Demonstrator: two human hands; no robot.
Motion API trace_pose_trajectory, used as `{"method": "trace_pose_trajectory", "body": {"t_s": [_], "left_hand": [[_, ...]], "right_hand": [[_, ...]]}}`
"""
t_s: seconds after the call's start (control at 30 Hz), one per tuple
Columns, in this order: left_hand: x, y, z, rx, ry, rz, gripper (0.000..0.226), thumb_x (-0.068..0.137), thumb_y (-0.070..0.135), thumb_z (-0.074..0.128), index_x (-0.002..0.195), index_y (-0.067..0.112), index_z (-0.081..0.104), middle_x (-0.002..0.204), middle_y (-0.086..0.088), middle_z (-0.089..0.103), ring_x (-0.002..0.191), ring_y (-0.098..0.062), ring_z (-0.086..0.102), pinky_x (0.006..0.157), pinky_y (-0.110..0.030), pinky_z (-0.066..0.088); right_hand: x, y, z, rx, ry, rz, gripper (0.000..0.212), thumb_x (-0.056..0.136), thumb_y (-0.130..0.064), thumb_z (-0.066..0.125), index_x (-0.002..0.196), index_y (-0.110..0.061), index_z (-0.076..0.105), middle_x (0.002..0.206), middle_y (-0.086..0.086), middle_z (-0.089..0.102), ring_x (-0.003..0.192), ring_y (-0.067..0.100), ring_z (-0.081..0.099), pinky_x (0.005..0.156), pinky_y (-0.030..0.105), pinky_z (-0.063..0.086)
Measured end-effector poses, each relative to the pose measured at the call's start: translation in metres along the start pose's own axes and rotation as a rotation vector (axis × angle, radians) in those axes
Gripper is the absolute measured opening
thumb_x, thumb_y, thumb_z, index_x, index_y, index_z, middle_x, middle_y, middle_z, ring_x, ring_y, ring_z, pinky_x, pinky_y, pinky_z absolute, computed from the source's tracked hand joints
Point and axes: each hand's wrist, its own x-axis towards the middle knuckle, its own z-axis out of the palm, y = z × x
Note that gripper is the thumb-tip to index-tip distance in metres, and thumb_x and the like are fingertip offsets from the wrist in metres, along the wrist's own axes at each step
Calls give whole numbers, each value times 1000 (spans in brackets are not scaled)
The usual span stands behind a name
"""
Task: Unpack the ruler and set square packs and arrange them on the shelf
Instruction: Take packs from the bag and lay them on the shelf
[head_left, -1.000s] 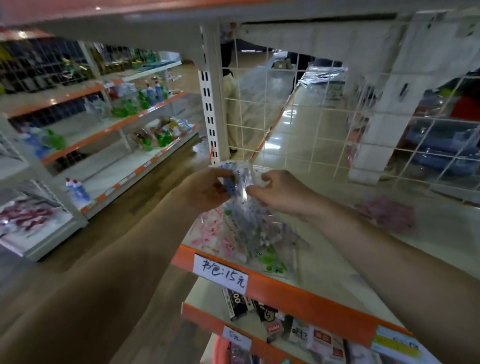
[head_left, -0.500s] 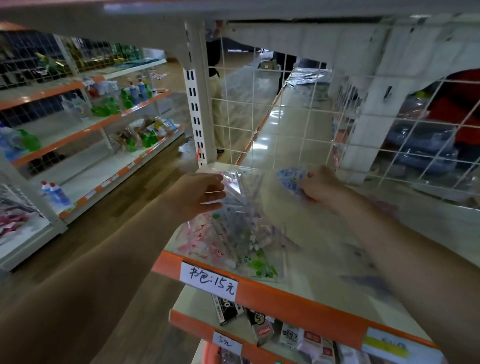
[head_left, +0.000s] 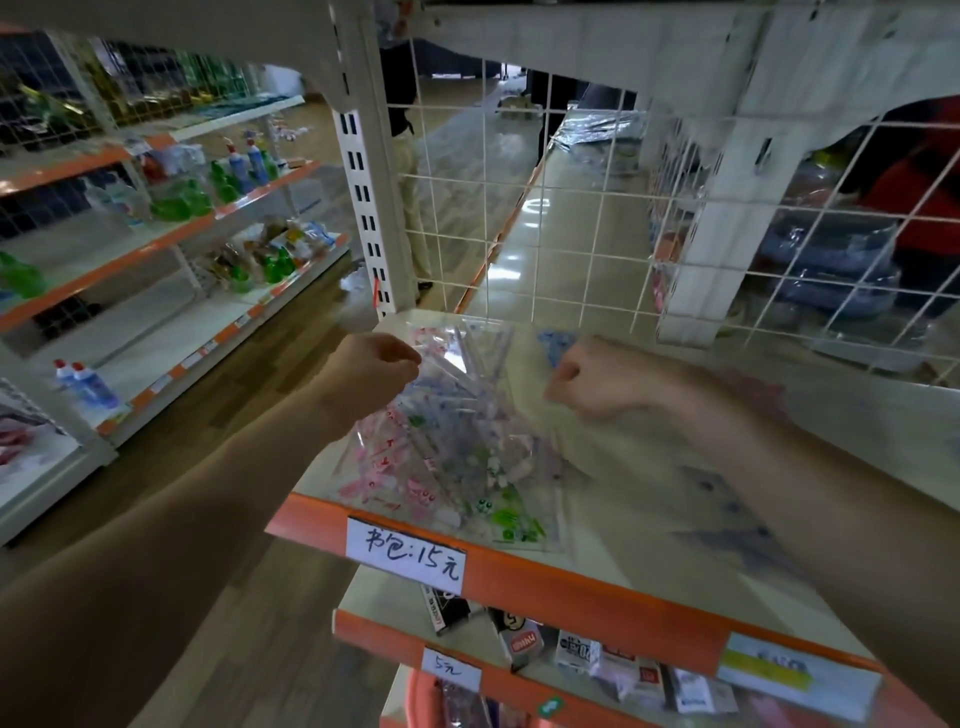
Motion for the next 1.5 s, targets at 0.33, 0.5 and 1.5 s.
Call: {"method": "trace_pose_trajectory", "body": {"t_s": [0.33, 0.5, 1.5], "left_hand": [[-33, -12, -10, 552, -162, -93, 46, 86, 34, 66, 126, 18, 54, 114, -2, 57, 93, -17, 55, 77, -27, 45], [-46, -11, -18, 706, -168, -137, 49, 87, 40, 64, 128, 16, 55, 108, 0, 58, 94, -16, 54, 76, -26, 42], [-44, -16, -15, 454, -243, -296, 57, 73, 37, 80, 115, 8, 54, 104, -6, 65, 95, -21, 65, 92, -37, 51]], "right_hand": [[-3, -26, 21, -70, -187, -93, 29, 82, -39, 70, 80, -11, 64, 68, 2, 60, 55, 12, 54, 44, 19, 38], [6, -23, 27, 102, -113, -74, 34, 84, -40, 70, 92, -7, 69, 70, 0, 62, 59, 11, 57, 47, 19, 43], [-14, -59, 37, -220, -83, -155, 62, 84, -48, 64, 132, -12, 49, 128, 7, 52, 111, 22, 54, 82, 31, 45]]}}
